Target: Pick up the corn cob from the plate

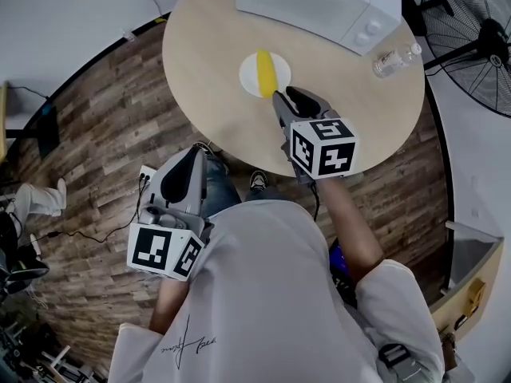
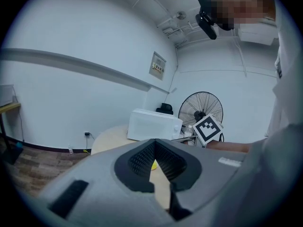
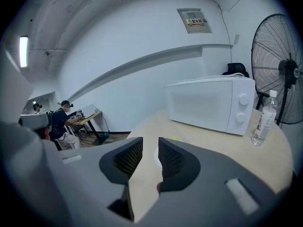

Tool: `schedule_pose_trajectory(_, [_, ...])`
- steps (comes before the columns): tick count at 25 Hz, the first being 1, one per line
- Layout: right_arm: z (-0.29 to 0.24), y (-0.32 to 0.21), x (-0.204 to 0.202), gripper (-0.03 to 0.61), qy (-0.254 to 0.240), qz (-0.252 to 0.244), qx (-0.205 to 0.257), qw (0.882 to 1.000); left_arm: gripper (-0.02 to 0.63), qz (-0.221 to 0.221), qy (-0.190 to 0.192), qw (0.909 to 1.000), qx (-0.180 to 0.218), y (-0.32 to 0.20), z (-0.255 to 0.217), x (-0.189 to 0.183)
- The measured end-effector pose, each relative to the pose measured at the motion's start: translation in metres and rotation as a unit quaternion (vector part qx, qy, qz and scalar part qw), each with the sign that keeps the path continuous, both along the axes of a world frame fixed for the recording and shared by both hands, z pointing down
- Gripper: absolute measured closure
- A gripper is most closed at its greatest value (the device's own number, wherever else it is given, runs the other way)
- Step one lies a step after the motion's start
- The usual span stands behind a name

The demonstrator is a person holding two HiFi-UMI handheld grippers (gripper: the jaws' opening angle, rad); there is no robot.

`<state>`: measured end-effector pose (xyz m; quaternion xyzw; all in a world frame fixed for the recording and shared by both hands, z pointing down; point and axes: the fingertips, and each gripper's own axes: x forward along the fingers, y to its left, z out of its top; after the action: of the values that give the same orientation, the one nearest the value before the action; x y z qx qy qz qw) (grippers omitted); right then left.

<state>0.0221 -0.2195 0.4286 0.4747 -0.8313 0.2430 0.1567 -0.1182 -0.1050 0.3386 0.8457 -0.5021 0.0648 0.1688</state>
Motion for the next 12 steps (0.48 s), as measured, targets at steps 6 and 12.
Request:
schedule_pose_trajectory(6, [0.015,-0.016,-0.008,0.454,0.014,0.014,-0.020,1.000,0.621,-0.008,0.003,1.0000,0.002,-0.011,-0.005,-0.010])
schedule_pose_trajectory(12, [0.032,-0.032,-0.013,0.440,0.020,0.026,-0.037,0.999,0.621,-0.009,0.004,0.9999,-0.001,-0.017,-0.006,-0.017])
